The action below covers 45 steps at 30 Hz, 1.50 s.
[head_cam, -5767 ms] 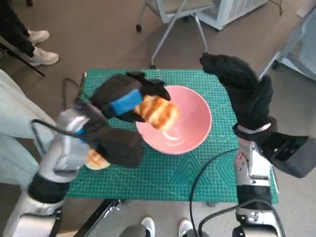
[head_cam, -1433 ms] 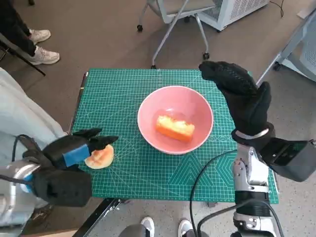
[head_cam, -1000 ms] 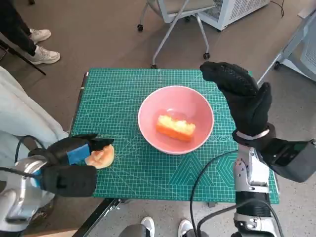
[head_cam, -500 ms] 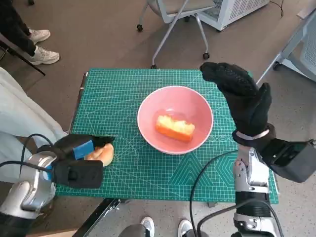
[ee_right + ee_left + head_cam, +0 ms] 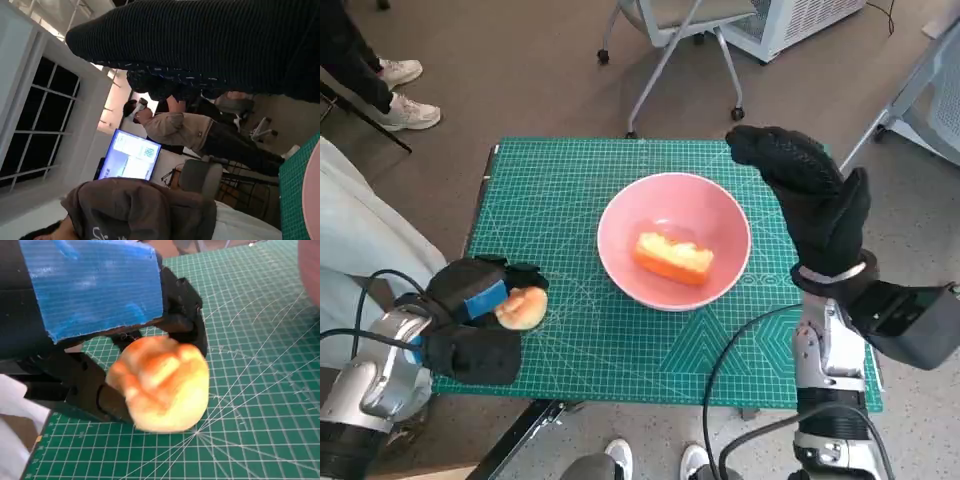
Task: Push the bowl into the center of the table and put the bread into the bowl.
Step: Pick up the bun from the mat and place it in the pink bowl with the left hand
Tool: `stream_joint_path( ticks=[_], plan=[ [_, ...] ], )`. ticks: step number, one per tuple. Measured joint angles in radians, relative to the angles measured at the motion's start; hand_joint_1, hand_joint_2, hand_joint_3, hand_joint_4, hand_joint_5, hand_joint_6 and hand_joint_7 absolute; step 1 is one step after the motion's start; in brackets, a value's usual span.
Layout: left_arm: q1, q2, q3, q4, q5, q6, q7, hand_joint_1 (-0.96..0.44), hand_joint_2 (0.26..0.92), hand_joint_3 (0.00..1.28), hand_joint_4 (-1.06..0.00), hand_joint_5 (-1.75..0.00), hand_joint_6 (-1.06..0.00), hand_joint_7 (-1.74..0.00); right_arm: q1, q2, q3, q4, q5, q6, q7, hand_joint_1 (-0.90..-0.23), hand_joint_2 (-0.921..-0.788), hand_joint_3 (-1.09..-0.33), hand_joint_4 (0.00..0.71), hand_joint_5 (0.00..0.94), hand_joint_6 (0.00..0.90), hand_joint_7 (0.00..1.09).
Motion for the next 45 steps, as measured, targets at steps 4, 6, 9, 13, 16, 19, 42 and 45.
stream_joint_path(
  ticks=[4,6,9,13,16,19,42,45],
  plan=[
    [0.0,0.0,0.005,-0.007,-0.01,-0.002,-0.009,0.0,0.92,0.08,-0.68,-1.18,-0.61,-1.19,0.0,-0.001,-0.001,0.001,0.0,0.0,0.0,-0.683,-0.921,-0.73,0.182,0.0,-0.001,0.6],
    [0.0,0.0,0.008,-0.016,-0.013,-0.003,-0.013,0.0,0.92,0.08,-0.68,-1.17,-0.6,-1.2,0.0,-0.001,-0.001,0.001,0.0,0.0,0.0,-0.685,-0.921,-0.73,0.182,0.0,-0.001,0.6],
    [0.004,0.0,0.014,-0.032,-0.026,-0.003,-0.025,0.0,0.92,0.09,-0.69,-1.17,-0.59,-1.2,0.0,-0.001,0.0,0.001,0.0,0.0,0.0,-0.686,-0.921,-0.729,0.182,0.0,-0.001,0.6],
    [0.019,0.001,0.035,-0.076,-0.053,0.0,-0.05,0.0,0.92,0.07,-0.71,-1.16,-0.6,-1.17,0.001,-0.002,-0.001,0.001,-0.001,0.0,0.0,-0.687,-0.921,-0.728,0.182,0.001,0.0,0.6],
    [0.031,0.005,0.065,-0.132,-0.084,0.01,-0.074,0.0,0.92,0.06,-0.72,-1.17,-0.61,-1.14,0.001,-0.003,-0.001,0.001,-0.001,-0.001,0.0,-0.688,-0.921,-0.728,0.183,0.001,0.0,0.6],
    [0.035,0.01,0.102,-0.2,-0.118,0.025,-0.096,0.0,0.92,0.04,-0.74,-1.16,-0.64,-1.1,0.002,-0.005,-0.001,0.001,-0.001,-0.002,0.0,-0.687,-0.921,-0.728,0.183,0.001,0.0,0.6],
    [-0.208,-0.15,0.153,-0.453,-0.201,0.04,-0.046,0.0,0.901,0.01,-0.8,-1.06,-0.73,-1.04,0.009,-0.012,-0.004,0.01,0.0,-0.019,0.006,-0.7,-0.921,-0.721,0.192,0.004,0.001,0.59],
    [-0.256,-0.204,0.111,-0.422,-0.183,0.016,-0.016,0.0,0.904,0.01,-0.79,-1.06,-0.73,-1.05,0.009,-0.015,-0.005,0.02,0.0,-0.026,0.013,-0.706,-0.921,-0.719,0.193,0.004,0.001,0.59]
  ],
)
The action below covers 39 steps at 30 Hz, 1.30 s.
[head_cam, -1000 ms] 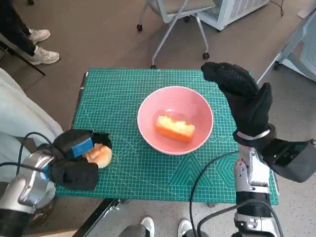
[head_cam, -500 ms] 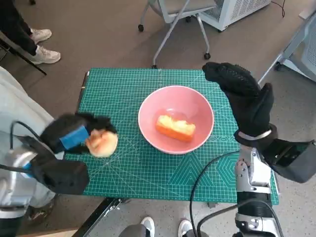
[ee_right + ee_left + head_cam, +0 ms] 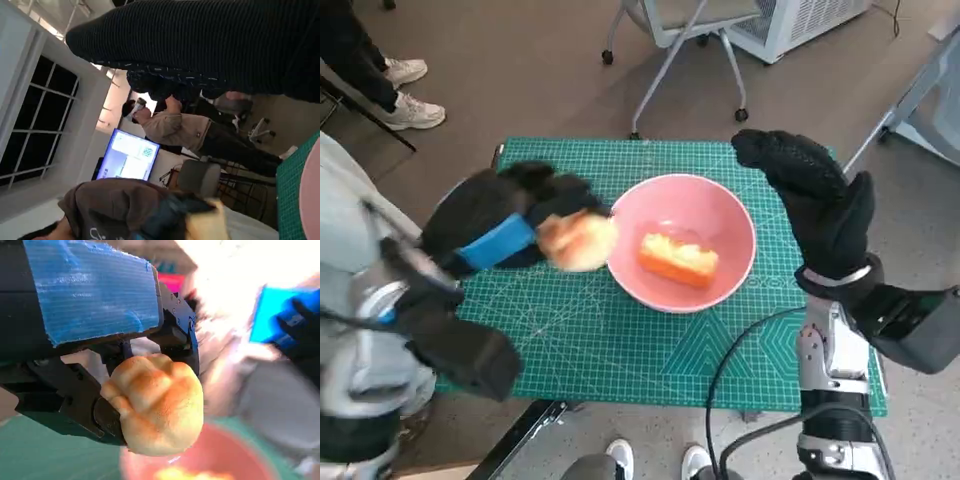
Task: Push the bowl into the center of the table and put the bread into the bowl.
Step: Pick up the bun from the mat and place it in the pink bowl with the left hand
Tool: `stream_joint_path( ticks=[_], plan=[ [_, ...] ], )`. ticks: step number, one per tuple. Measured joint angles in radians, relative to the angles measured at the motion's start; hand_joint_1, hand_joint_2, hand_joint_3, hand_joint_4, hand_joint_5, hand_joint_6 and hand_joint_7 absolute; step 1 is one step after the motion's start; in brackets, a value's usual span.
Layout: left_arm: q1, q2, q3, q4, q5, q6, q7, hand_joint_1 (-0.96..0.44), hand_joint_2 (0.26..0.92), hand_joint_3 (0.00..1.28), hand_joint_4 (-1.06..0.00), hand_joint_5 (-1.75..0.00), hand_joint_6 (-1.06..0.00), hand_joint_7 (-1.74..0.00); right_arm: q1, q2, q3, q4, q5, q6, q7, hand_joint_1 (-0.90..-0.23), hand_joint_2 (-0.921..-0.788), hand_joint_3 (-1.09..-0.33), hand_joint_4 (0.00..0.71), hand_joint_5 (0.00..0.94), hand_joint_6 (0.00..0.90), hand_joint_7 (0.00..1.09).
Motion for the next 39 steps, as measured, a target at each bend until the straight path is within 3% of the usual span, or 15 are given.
stream_joint_path(
  ticks=[12,23,28,30,33,37,39],
  plan=[
    [-0.155,-0.167,-0.137,0.212,0.054,-0.066,0.058,0.0,0.912,0.01,-0.79,-1.05,-0.7,-1.1,0.003,-0.007,-0.015,0.03,0.007,-0.026,0.024,-0.699,-0.921,-0.714,0.192,0.003,0.005,0.58],
    [-0.247,-0.264,-0.214,0.491,0.07,-0.161,0.113,0.0,0.92,0.02,-0.77,-1.07,-0.66,-1.13,0.012,-0.008,-0.028,0.04,0.02,-0.036,0.028,-0.685,-0.921,-0.711,0.193,0.003,0.016,0.57],
    [-0.256,-0.288,-0.232,0.599,0.072,-0.179,0.12,0.0,0.92,0.13,-0.63,-1.21,-0.56,-1.25,0.022,-0.007,-0.029,0.038,0.02,-0.043,0.028,-0.683,-0.921,-0.711,0.194,0.003,0.021,0.56],
    [-0.256,-0.292,-0.239,0.623,0.073,-0.175,0.119,0.04,0.884,0.09,-0.63,-0.62,-0.56,-0.71,0.026,-0.007,-0.03,0.036,0.019,-0.046,0.028,-0.682,-0.921,-0.71,0.193,0.002,0.023,0.56],
    [-0.254,-0.293,-0.25,0.631,0.083,-0.148,0.113,0.02,0.886,0.04,-0.64,-0.21,-0.61,-0.29,0.031,-0.007,-0.03,0.034,0.019,-0.049,0.026,-0.683,-0.921,-0.71,0.192,0.001,0.025,0.56],
    [-0.247,-0.291,-0.255,0.615,0.11,-0.097,0.109,-0.03,0.888,0.02,-0.6,-0.06,-0.6,-0.11,0.034,-0.007,-0.03,0.03,0.019,-0.05,0.021,-0.683,-0.921,-0.71,0.193,0.002,0.029,0.55],
    [-0.235,-0.288,-0.255,0.594,0.111,-0.078,0.106,-0.09,0.887,0.01,-0.51,-0.02,-0.55,-0.04,0.034,-0.006,-0.031,0.029,0.019,-0.051,0.02,-0.684,-0.921,-0.708,0.194,0.003,0.032,0.55]
  ],
)
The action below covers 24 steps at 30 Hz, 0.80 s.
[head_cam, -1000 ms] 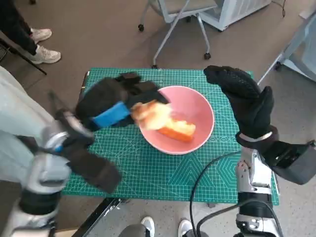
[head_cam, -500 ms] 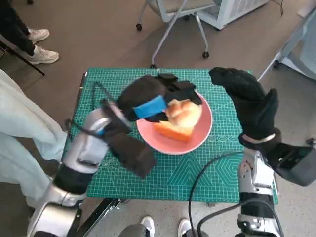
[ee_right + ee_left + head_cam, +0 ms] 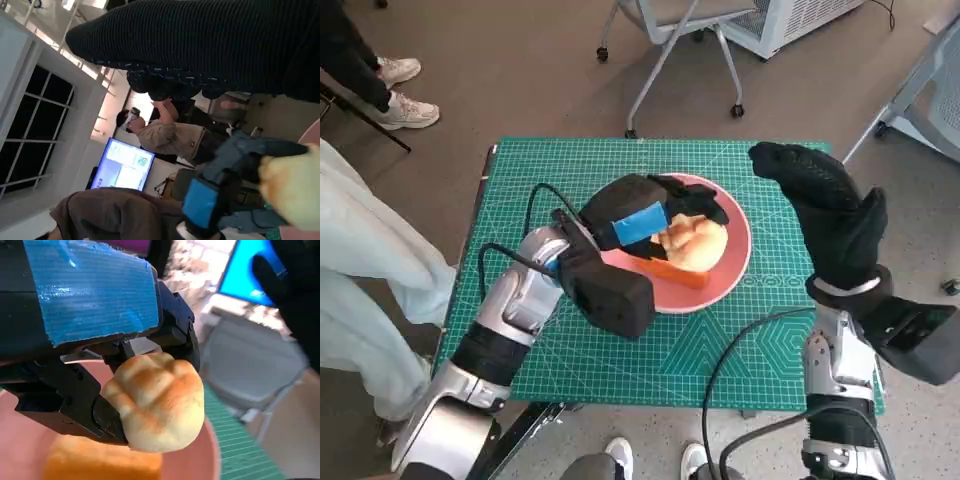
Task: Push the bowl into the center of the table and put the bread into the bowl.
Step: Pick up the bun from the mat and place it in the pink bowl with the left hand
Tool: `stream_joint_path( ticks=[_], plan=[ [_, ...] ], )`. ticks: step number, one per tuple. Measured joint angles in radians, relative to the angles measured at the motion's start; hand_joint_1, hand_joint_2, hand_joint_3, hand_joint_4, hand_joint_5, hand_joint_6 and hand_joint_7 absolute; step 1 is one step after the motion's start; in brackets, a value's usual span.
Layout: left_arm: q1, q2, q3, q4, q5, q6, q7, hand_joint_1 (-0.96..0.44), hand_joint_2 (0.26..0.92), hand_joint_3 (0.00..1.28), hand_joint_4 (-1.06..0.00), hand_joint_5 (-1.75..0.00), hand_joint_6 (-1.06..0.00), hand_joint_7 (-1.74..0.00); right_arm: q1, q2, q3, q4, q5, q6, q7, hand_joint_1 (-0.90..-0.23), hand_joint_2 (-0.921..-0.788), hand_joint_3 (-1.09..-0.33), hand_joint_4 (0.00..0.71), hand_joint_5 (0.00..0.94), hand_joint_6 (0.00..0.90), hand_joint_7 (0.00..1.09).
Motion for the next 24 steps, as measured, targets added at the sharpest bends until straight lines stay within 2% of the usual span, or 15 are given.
stream_joint_path(
  ticks=[7,10,16,24],
  plan=[
    [0.052,0.004,0.023,-0.057,-0.043,0.021,-0.02,-0.2,0.889,0.01,-0.27,0.0,-0.4,0.0,0.0,0.002,-0.001,0.002,-0.003,-0.008,-0.011,-0.684,-0.921,-0.707,0.192,0.001,0.036,0.54],
    [0.071,0.002,0.052,-0.061,-0.101,0.026,-0.041,-0.22,0.891,0.01,-0.2,0.0,-0.35,0.0,-0.001,0.003,-0.001,0.006,-0.005,-0.01,-0.014,-0.683,-0.921,-0.707,0.19,0.0,0.037,0.54],
    [0.113,0.001,0.118,-0.109,-0.227,0.046,-0.09,-0.23,0.892,0.0,-0.11,0.0,-0.28,0.0,-0.001,0.004,0.002,0.011,-0.009,-0.016,-0.021,-0.681,-0.921,-0.71,0.188,0.0,0.037,0.54],
    [0.163,0.001,0.204,-0.191,-0.38,0.051,-0.131,-0.24,0.898,0.01,-0.07,0.0,-0.25,0.0,-0.002,0.004,0.006,0.015,-0.021,-0.02,-0.024,-0.681,-0.921,-0.718,0.188,0.0,0.038,0.53]
  ],
)
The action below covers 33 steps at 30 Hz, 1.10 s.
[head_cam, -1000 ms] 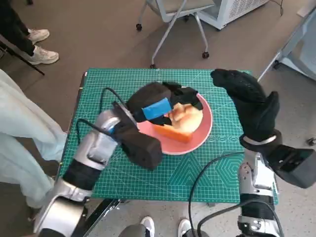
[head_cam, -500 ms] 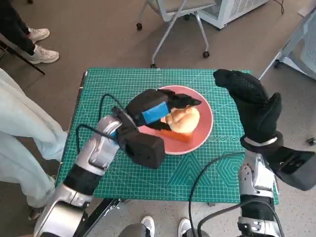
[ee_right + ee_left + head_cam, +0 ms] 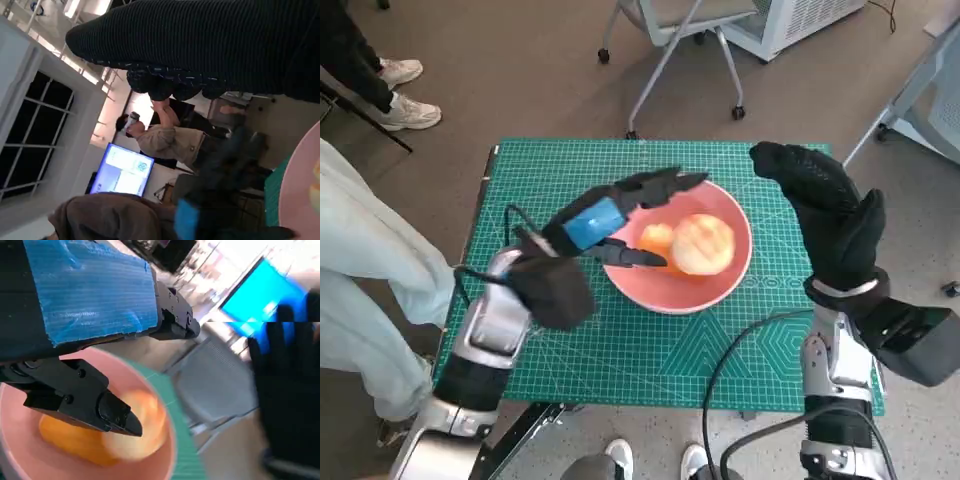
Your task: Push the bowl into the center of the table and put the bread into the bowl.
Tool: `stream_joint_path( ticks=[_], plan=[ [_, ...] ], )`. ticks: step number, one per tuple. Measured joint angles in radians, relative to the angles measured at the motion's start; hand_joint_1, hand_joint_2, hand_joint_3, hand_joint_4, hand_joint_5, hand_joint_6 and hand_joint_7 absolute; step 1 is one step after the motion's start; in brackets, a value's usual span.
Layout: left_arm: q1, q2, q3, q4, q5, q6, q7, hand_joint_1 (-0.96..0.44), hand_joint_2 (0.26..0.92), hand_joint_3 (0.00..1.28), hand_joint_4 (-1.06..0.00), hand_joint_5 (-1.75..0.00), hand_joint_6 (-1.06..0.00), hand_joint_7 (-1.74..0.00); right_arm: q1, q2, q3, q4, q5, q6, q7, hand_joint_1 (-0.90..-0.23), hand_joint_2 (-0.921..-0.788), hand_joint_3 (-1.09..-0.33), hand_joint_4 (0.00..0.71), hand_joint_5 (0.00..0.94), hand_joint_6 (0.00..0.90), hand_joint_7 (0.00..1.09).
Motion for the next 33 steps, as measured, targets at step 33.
stream_joint_path(
  ticks=[33],
  plan=[
    [0.087,-0.132,0.231,0.018,-0.449,-0.219,-0.022,-0.63,0.921,0.41,-0.07,0.0,-0.2,0.0,-0.035,-0.003,0.0,-0.02,0.004,0.041,-0.001,-0.689,-0.921,-0.715,0.182,0.0,0.033,0.54]
  ],
)
